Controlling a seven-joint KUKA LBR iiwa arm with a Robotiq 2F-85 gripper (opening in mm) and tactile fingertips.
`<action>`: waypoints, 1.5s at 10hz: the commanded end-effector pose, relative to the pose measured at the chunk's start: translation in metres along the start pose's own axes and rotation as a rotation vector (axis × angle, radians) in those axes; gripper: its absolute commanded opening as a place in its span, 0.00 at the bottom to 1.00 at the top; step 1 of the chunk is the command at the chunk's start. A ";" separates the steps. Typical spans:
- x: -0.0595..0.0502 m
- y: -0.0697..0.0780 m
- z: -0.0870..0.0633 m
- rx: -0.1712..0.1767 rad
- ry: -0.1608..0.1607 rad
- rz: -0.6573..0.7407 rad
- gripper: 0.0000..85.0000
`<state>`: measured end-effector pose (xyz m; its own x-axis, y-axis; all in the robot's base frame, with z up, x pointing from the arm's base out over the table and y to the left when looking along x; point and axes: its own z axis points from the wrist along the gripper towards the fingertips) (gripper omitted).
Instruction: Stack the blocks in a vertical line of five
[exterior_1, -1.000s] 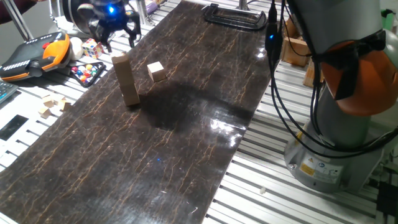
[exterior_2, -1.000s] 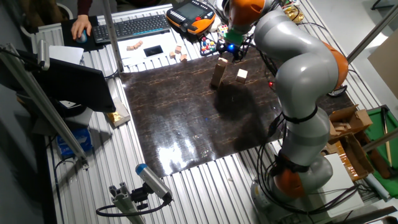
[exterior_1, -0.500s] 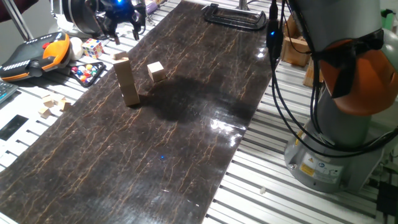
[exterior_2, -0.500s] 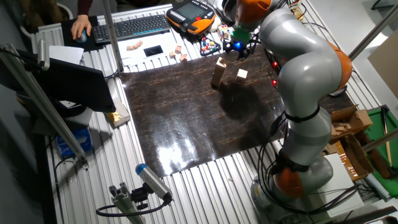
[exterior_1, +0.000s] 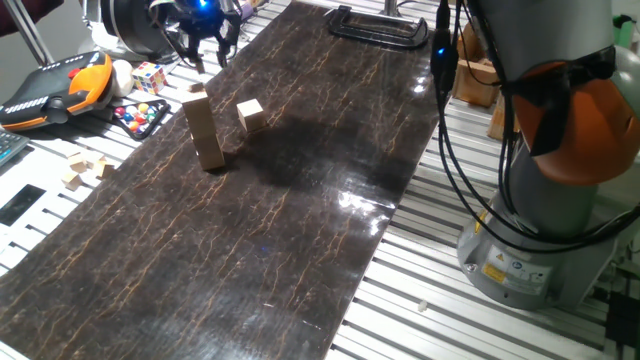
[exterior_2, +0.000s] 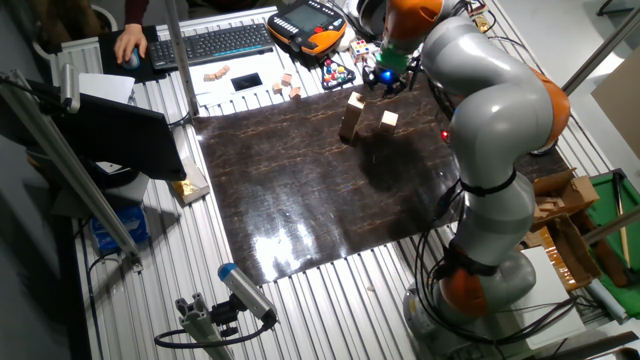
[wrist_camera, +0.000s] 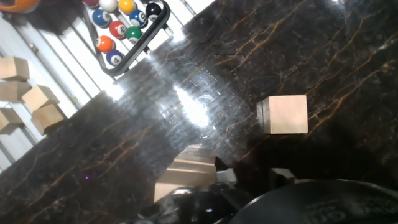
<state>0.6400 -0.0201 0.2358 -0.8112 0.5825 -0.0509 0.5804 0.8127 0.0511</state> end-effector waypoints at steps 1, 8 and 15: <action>0.000 0.000 -0.001 -0.003 0.002 -0.011 0.01; 0.001 -0.001 -0.002 -0.014 0.040 -0.130 0.01; -0.024 -0.039 0.005 0.003 0.029 -0.151 0.01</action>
<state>0.6381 -0.0591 0.2295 -0.8940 0.4476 -0.0217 0.4463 0.8937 0.0453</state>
